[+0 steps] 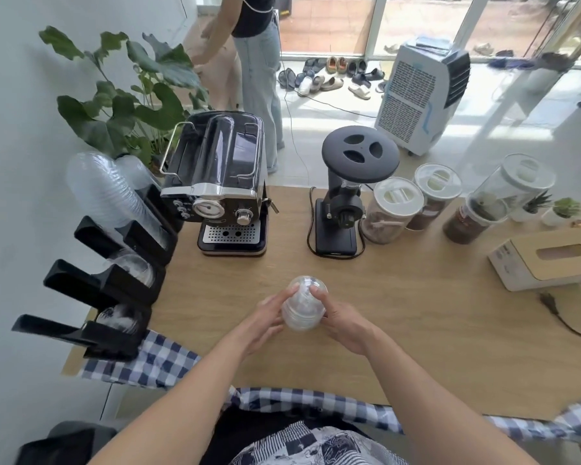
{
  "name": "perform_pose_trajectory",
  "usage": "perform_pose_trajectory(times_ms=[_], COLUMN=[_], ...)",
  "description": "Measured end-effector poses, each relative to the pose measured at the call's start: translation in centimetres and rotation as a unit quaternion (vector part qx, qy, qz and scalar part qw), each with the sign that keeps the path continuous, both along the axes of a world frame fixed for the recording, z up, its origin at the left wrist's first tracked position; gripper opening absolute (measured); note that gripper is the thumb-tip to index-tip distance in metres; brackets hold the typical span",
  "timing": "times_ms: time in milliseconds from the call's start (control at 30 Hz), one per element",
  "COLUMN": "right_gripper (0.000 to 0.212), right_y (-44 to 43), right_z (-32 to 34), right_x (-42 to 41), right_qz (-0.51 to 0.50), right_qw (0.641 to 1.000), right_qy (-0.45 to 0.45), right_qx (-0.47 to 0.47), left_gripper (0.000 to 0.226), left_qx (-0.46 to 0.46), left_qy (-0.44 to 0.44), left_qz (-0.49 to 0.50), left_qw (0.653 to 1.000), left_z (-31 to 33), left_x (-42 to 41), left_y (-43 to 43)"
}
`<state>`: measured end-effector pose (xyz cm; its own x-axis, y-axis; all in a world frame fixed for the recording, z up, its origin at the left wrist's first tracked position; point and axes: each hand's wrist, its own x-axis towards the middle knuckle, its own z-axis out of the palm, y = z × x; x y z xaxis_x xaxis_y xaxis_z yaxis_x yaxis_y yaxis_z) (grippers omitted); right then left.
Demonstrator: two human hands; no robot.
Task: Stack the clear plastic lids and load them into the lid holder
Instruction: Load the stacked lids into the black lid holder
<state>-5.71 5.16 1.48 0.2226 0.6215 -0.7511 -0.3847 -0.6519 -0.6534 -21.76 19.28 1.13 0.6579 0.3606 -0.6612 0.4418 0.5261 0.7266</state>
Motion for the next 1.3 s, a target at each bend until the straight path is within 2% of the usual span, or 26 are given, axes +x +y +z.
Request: perform_pose_trajectory(times_ms=[67, 233, 333, 433, 500, 600, 700, 867, 967, 1033, 1167, 1267, 1300], right_gripper=[0.114, 0.116, 0.109, 0.088, 0.089, 0.082, 0.071, 0.089, 0.115, 0.109, 0.087, 0.103, 0.102], right_y=[0.4, 1.3, 2.1, 3.0, 3.8, 5.3, 6.8, 9.1, 10.6, 11.6, 13.3, 14.5, 15.0], right_z=[0.7, 1.2, 1.4, 2.0, 2.5, 3.6, 4.4, 5.8, 7.6, 9.2, 12.0, 14.0, 14.7], right_x=[-1.0, -3.8, -5.5, -7.4, -8.9, -11.6, -14.0, -16.3, -17.2, -17.7, -18.5, -19.4, -19.8], right_qz=[0.001, -0.015, -0.016, -0.012, -0.012, -0.007, -0.006, -0.01, -0.018, -0.031, -0.029, -0.029, -0.029], right_qw=[1.0, 1.0, 1.0, 1.0, 1.0, 1.0, 1.0, 1.0, 0.999, 0.999, 0.997, 0.995, 0.994], right_qy=[-0.002, 0.01, 0.013, 0.016, 0.02, 0.028, 0.024, -0.016, -0.03, -0.04, -0.061, -0.077, -0.081], right_qx=[0.006, 0.012, 0.006, 0.012, 0.015, 0.009, 0.005, 0.001, 0.007, 0.016, 0.044, 0.058, 0.065], left_gripper=[0.085, 0.075, 0.068, 0.072, 0.073, 0.095, 0.085, 0.06, 0.088, 0.095, 0.064, 0.04, 0.037], left_qx=[0.009, 0.013, 0.013, 0.004, -0.003, -0.022, -0.035, -0.009, 0.027, 0.048, 0.079, 0.096, 0.102], left_qy=[-0.001, 0.006, 0.01, 0.008, 0.013, 0.017, 0.009, 0.003, -0.007, -0.016, -0.03, -0.04, -0.044], left_qz=[-0.003, -0.002, -0.002, -0.009, -0.008, -0.008, -0.004, -0.02, -0.039, -0.052, -0.089, -0.124, -0.132], left_qw=[1.0, 1.0, 1.0, 1.0, 1.0, 1.0, 0.999, 1.0, 0.999, 0.997, 0.992, 0.987, 0.985], left_z=[0.5, 1.0, 1.5, 1.4, 1.4, 1.1, 2.2, 5.4, 7.5, 9.3, 13.9, 17.4, 18.4], left_x=[-1.1, -3.7, -5.3, -7.1, -8.7, -11.1, -12.9, -15.3, -16.1, -16.6, -17.8, -19.3, -19.9], left_y=[0.3, 0.8, 1.6, 2.7, 3.5, 4.9, 6.2, 9.0, 10.9, 12.2, 14.4, 15.8, 16.3])
